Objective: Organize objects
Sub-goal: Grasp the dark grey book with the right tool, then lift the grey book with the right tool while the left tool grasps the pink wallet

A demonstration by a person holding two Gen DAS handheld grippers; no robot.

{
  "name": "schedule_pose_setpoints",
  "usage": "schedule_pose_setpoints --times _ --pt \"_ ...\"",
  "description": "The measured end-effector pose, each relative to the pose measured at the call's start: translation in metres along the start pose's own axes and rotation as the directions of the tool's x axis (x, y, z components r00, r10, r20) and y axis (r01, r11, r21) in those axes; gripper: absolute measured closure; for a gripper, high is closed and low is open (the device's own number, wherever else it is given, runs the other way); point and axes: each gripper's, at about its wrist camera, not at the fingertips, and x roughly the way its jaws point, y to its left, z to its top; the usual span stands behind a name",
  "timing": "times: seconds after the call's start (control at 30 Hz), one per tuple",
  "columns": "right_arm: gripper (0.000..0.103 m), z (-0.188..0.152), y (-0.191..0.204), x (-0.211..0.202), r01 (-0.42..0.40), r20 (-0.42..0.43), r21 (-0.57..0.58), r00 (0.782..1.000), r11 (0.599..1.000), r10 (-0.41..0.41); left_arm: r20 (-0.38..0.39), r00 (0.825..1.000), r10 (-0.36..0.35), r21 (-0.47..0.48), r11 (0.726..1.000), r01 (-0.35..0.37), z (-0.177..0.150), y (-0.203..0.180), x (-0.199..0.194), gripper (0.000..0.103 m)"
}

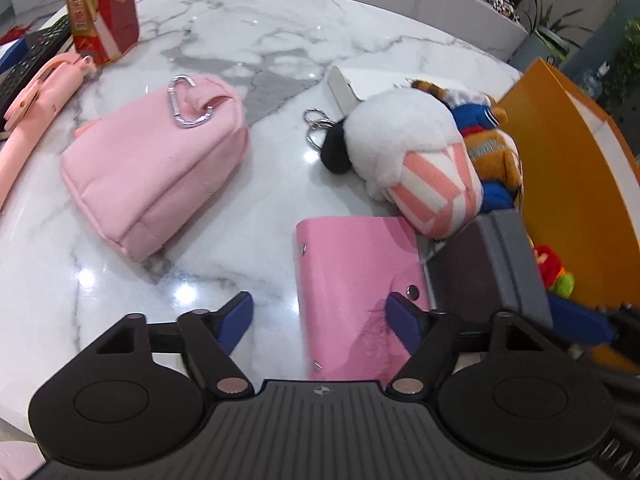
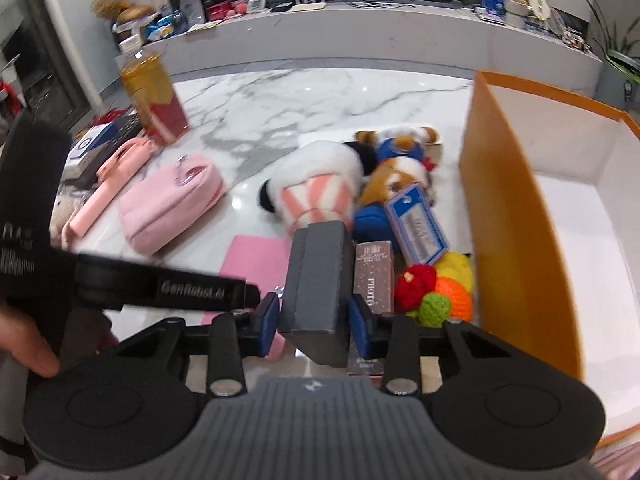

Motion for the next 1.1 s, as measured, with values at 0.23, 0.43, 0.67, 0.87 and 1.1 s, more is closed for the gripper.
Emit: schedule_pose_setpoints --times 0.23,0.43,0.67,0.87,1.1 --pt "0.066 0.000 -0.017 -0.004 -0.030 -0.001 0.050 1.000 0.998 0.030 0.004 0.999 0.037 0.046 0.998 -0.037 -0.001 -0.014 0.004 0.010" --pt "0.066 0.000 -0.018 -0.003 -0.040 0.009 0.046 0.999 0.998 0.039 0.016 1.000 -0.013 0.059 0.998 0.012 -0.005 -0.023 -0.002 0.051" --pt "0.066 -0.002 -0.023 -0.003 -0.077 0.019 0.060 0.997 0.995 0.076 0.052 0.999 -0.011 0.074 0.997 0.007 -0.005 -0.026 -0.015 0.103" --pt "0.066 -0.004 -0.020 0.000 -0.119 0.010 0.071 0.993 0.990 0.119 0.065 0.998 -0.007 0.039 0.999 0.004 -0.009 -0.028 -0.018 0.085" --pt "0.066 -0.009 -0.024 -0.006 -0.108 0.005 0.079 0.994 0.991 0.108 0.044 0.998 0.041 0.023 0.999 -0.042 -0.013 -0.030 -0.014 0.044"
